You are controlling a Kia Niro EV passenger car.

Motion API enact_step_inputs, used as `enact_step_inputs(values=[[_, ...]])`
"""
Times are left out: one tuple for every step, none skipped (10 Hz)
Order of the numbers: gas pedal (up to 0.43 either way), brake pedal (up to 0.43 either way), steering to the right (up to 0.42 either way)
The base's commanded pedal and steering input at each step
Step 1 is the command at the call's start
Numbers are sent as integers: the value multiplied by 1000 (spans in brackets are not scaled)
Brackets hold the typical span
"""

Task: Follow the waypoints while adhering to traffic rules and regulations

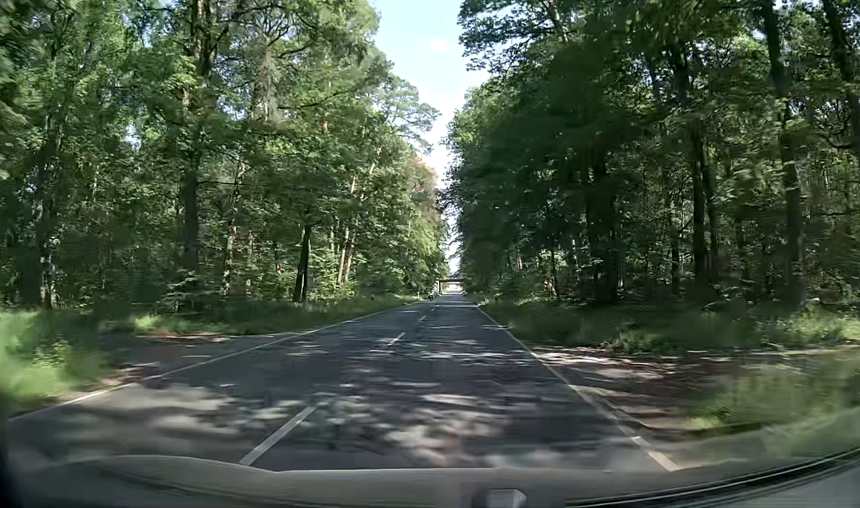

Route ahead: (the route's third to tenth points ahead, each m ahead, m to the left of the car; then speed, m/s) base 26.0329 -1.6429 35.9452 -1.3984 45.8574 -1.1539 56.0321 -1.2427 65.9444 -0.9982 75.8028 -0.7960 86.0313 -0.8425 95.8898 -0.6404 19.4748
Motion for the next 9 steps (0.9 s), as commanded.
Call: enact_step_inputs(values=[[39,30,-1],[39,30,-1],[39,30,-1],[39,30,0],[39,30,0],[39,30,0],[39,30,0],[47,30,0],[47,30,0]])
